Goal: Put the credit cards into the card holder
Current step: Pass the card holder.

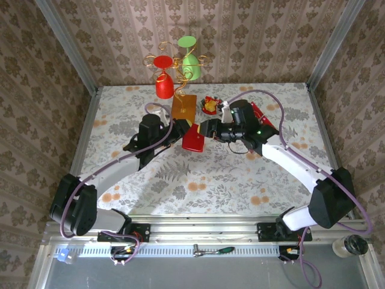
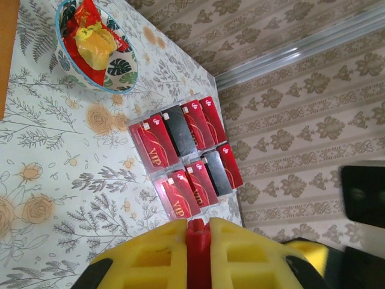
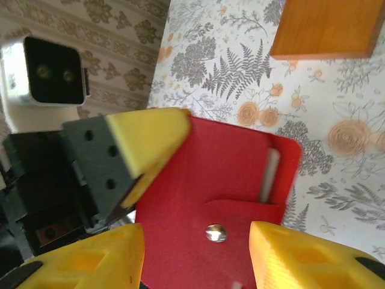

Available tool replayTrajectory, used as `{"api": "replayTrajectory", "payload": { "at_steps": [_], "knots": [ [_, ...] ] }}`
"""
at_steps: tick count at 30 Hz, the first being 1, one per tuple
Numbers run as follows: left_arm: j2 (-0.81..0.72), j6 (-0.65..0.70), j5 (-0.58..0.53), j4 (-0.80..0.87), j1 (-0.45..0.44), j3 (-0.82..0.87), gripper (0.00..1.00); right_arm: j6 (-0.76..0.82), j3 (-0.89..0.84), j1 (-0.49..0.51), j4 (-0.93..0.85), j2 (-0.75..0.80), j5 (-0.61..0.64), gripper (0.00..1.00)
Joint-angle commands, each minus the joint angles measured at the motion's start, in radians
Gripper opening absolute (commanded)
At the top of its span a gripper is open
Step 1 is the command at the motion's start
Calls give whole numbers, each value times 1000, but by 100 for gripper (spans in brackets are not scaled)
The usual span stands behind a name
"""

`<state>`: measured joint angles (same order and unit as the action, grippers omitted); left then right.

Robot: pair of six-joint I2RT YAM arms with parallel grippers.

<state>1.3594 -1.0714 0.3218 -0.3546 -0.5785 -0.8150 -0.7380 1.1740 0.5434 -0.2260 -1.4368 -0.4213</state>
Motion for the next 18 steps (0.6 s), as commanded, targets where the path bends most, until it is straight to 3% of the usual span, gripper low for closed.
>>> {"api": "replayTrajectory", "payload": {
  "at_steps": [1,9,18],
  "knots": [
    [-29,-82,-82,-76,-10,29,0,141,59,56,-207,-5,213,53],
    [-51,-110,-113,-98,-17,28,0,211,179,155,-300,-87,385,56],
    [-58,-113,-113,-106,-25,28,0,225,209,181,-296,-149,493,55]
  ]
}}
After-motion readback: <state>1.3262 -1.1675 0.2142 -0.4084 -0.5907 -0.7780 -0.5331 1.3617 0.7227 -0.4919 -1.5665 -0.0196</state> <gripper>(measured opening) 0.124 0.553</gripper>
